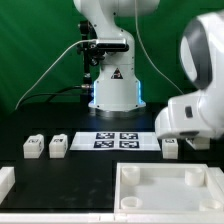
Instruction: Assemble one leg
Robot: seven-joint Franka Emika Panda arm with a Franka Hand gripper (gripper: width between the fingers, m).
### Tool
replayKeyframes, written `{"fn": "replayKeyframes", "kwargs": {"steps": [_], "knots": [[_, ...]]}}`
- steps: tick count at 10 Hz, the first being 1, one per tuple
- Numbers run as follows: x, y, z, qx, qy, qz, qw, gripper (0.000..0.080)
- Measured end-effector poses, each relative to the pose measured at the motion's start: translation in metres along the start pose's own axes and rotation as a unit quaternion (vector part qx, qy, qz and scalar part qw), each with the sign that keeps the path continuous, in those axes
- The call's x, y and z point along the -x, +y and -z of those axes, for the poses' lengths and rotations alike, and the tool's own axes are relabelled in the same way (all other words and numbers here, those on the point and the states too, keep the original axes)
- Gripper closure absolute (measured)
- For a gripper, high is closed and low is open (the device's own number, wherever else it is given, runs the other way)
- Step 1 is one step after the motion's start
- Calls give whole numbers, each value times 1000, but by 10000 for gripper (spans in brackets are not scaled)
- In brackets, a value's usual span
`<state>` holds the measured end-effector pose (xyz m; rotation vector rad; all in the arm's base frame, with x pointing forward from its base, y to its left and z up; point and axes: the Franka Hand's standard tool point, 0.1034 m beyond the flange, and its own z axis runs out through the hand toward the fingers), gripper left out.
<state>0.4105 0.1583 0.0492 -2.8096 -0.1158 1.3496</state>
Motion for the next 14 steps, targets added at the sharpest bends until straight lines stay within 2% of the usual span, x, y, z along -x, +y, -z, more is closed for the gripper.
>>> {"fn": "replayKeyframes", "kwargs": {"steps": [1, 2, 3, 4, 5, 7, 8, 9, 10, 11, 12, 13, 14], "knots": [[-1, 5, 29, 1, 69, 8, 998, 508], [18, 11, 62, 4, 137, 9, 991, 508], [33, 14, 86, 4, 195, 6, 981, 508], [27, 13, 91, 2, 260, 8, 966, 508], [24, 12, 87, 0, 316, 10, 949, 508], [23, 13, 95, -5, 422, 15, 906, 508], [20, 25, 116, 8, 468, 43, 882, 508], [12, 47, 152, 13, 524, 57, 850, 508], [-4, 62, 186, 14, 606, 61, 793, 508], [-14, 66, 197, 22, 651, 63, 756, 508], [-14, 71, 200, 27, 695, 56, 716, 508], [-17, 71, 188, 27, 686, 57, 725, 508], [-16, 71, 191, 27, 687, 57, 724, 508]]}}
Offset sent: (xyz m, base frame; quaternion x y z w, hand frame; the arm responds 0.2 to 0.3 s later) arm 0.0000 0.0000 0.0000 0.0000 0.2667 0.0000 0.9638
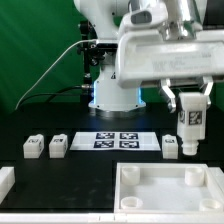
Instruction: Assemble one leg
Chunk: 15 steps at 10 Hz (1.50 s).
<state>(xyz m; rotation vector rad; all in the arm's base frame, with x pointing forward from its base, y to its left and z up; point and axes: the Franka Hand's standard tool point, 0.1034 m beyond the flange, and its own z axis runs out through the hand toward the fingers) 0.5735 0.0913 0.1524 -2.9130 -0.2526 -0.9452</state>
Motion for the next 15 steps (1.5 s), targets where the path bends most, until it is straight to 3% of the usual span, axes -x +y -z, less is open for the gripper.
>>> {"fn": "replayKeyframes", "kwargs": {"steps": [1, 4, 6, 7, 11, 15], "knots": [[-2, 0, -2, -1, 0, 0, 1000, 508], [-38, -16, -41, -21, -15, -7, 1000, 508], [-27, -19, -67, -22, -27, -8, 999, 508], [-11, -17, -82, -23, -41, -8, 999, 508], [-11, -15, -83, -19, -27, -8, 999, 508], [-9, -9, -68, -15, -31, -7, 999, 508]]}}
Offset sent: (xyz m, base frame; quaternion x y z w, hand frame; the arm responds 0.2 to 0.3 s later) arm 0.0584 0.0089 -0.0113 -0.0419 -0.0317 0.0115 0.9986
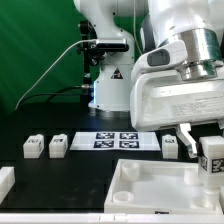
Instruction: Assemble one leg
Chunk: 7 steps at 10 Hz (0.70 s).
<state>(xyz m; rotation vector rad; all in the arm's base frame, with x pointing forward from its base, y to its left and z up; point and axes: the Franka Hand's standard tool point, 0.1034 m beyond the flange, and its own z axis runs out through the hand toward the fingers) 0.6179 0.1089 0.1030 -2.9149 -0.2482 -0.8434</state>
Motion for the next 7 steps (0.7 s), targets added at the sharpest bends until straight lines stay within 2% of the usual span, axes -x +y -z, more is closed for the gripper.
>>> {"fn": "replayKeyframes", "kwargs": {"steps": [4, 6, 7], "knots": [[10, 9, -6, 5, -5, -6, 1000, 508], [21, 12, -17, 8, 4, -9, 1000, 508], [21, 11, -19, 9, 11, -9, 1000, 508]]}}
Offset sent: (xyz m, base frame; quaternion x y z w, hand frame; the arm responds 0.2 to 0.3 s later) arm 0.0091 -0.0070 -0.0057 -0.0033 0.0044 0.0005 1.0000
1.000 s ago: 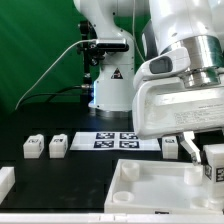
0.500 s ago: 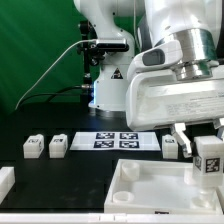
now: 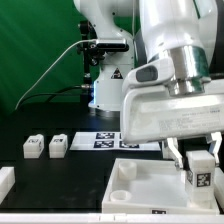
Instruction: Assemble one leg
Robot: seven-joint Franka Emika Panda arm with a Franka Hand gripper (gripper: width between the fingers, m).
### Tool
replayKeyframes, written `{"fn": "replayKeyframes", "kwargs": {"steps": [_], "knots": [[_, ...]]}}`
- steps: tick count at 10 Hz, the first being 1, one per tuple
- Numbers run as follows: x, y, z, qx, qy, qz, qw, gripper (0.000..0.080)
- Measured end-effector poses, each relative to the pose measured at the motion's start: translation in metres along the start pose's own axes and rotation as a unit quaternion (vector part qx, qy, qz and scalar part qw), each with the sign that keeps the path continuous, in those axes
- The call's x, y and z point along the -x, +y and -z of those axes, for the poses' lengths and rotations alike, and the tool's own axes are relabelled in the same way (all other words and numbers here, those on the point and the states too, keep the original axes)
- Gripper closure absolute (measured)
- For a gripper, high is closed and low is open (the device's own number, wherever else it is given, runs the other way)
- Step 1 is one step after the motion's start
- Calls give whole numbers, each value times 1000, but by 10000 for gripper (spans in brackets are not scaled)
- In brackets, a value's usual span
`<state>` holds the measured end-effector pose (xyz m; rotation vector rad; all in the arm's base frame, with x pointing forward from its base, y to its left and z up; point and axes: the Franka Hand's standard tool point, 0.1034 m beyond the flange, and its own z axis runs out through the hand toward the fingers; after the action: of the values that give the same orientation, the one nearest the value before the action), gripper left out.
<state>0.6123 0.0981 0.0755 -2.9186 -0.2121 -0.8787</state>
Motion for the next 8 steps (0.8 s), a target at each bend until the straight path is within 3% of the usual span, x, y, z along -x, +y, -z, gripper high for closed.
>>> {"fn": "replayKeyframes", "kwargs": {"steps": [2, 6, 8], "knots": [[-7, -15, -6, -2, 15, -11, 1000, 508], [-7, -15, -6, -2, 15, -11, 1000, 508], [-7, -15, -6, -2, 15, -11, 1000, 239]]}}
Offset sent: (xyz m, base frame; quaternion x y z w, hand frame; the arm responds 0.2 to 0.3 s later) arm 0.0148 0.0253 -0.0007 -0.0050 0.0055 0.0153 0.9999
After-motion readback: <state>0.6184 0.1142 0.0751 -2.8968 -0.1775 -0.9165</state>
